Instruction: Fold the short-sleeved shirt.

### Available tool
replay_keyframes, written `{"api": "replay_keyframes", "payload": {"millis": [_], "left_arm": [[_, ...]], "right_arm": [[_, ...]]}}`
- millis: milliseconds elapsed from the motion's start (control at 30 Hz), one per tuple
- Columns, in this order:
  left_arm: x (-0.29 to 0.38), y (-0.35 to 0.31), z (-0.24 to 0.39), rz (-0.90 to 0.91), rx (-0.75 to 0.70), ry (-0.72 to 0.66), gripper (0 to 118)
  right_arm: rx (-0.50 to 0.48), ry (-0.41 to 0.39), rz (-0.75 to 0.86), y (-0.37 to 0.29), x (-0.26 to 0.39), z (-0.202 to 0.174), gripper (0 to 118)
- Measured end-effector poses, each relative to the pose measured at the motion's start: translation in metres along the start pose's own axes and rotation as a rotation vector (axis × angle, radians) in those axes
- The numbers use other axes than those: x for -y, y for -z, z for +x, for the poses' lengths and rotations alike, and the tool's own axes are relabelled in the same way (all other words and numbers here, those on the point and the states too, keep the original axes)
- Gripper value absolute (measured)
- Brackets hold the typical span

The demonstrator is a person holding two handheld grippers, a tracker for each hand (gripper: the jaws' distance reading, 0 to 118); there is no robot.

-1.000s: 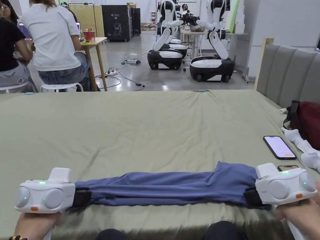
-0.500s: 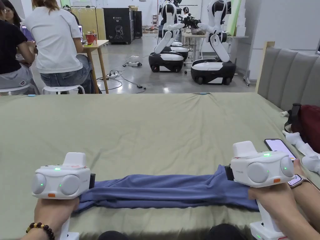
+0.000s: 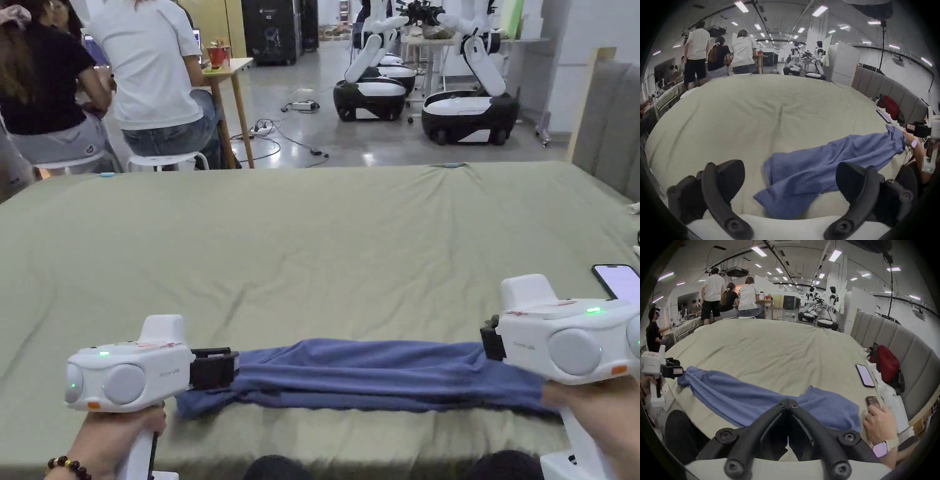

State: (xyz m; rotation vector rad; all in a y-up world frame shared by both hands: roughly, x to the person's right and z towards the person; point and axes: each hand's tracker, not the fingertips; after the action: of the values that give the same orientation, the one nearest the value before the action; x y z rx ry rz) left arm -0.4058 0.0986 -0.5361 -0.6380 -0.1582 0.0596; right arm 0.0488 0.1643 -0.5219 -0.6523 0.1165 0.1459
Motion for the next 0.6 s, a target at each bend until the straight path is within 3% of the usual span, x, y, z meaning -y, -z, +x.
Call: {"api": "replay_keyframes", "payload": {"millis": [233, 267, 300, 367, 433, 467, 600], "left_arm": [[0.009, 0.034, -0.018, -0.042, 0.111, -0.04, 109], [0.011, 0.041, -0.017, -0.053, 0.113, -0.035, 103], [0.014, 0.046, -0.015, -0.061, 0.11, -0.033, 88], [0.02, 0.051, -0.009, -0.045, 0.109, -0.045, 69], [0.021, 0.049, -0.003, -0.015, 0.123, -0.044, 31], [0.019, 0.049, -0.004, -0.01, 0.144, -0.055, 18], [0.017, 0.049, 0.0, -0.006, 0.155, -0.006, 18]], "right_arm": [[-0.071, -0.013, -0.008, 0.021, -0.007, -0.029, 0], [-0.079, -0.012, -0.013, 0.023, -0.007, -0.032, 0], [-0.086, -0.012, -0.018, 0.024, -0.007, -0.034, 0], [-0.091, -0.01, -0.026, 0.025, -0.006, -0.038, 0], [-0.092, -0.014, -0.035, 0.028, -0.004, -0.04, 0], [-0.093, -0.014, -0.04, 0.031, -0.003, -0.04, 0], [-0.092, -0.017, -0.051, 0.032, -0.002, -0.042, 0]]}}
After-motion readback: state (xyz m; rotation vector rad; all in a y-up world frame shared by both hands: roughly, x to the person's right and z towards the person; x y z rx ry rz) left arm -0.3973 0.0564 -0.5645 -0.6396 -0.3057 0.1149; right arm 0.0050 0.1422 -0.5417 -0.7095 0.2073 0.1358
